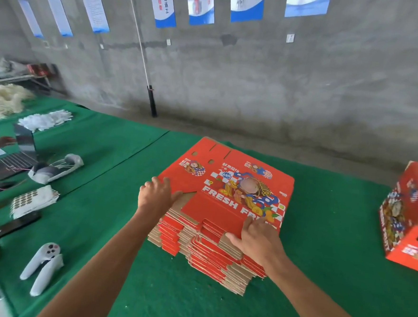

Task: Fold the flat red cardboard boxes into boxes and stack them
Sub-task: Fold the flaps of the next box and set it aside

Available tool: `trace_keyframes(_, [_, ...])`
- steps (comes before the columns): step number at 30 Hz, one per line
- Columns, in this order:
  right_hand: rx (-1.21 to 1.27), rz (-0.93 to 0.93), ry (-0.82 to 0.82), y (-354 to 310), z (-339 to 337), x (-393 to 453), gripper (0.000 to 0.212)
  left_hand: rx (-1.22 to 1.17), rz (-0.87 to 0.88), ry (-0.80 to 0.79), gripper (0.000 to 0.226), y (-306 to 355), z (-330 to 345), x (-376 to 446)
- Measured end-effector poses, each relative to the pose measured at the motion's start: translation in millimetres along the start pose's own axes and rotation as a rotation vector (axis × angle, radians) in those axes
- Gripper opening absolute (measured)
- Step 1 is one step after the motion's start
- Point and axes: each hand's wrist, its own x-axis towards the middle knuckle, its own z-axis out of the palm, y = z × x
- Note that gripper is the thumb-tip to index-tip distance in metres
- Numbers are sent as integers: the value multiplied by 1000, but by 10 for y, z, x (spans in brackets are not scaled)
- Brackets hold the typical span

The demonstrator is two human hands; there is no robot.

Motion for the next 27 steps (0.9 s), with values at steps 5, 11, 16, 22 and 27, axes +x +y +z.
trace_keyframes(5, [3,-240,38,52,-74,-47,36,77,74,27,66,-14,-45,-90])
trace_keyframes(11, [4,-45,86,339,-324,-201,36,-47,42,49,74,108,-201,-289])
trace_keyframes(16, [-19,68,494,907,-557,-493,38,-281,26,-42,75,532,-744,-494])
trace_keyframes(22, [-123,128,790,1560,-801,-1124,20,-395,170,-133,57,1214,-1545,-907])
trace_keyframes(27, [-197,163,799,2179,-1212,-1907,24,-562,243,-289,47,1708,-2125,-1286])
